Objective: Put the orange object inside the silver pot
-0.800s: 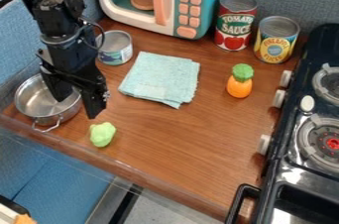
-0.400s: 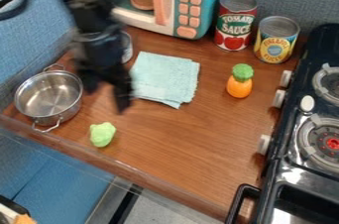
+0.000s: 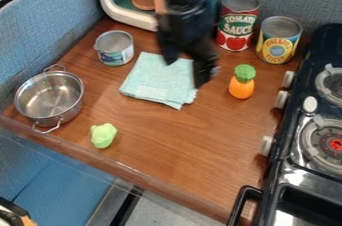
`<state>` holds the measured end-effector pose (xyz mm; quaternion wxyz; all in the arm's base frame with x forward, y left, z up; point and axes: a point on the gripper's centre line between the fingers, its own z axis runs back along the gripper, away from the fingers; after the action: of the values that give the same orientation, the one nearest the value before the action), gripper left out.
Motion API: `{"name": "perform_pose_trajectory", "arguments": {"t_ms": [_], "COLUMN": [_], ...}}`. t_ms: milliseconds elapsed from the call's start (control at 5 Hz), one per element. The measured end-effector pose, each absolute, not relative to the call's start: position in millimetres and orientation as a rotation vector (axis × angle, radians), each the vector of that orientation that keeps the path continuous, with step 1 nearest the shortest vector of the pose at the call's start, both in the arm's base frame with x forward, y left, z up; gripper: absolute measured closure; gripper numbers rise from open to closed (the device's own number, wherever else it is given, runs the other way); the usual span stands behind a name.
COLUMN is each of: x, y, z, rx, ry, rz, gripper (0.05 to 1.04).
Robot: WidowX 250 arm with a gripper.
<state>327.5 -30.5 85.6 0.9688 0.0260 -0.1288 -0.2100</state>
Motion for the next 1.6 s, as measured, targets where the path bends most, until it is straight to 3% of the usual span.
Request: {"name": "perform_pose_trajectory", "arguments": {"t_ms": [400,1000,1200,1400,1600], "x": [384.8,420.3,424.6,424.8,424.0], "y": [-65.1,-80.7,-93.3,-94.2,-91.8], "z": [78.9,27.4,18.8,19.1,19.3], "rx": [-0.005,-0.026,-0.032,-0.012,0.002], "ry": [-0.323,-0.257,-0.252,-0.253,-0.245], "rz": [-0.455,-0.432,-0.459,-0.469,-0.474], "gripper": [0.083,0.083,0.159,0.446,0.517]}}
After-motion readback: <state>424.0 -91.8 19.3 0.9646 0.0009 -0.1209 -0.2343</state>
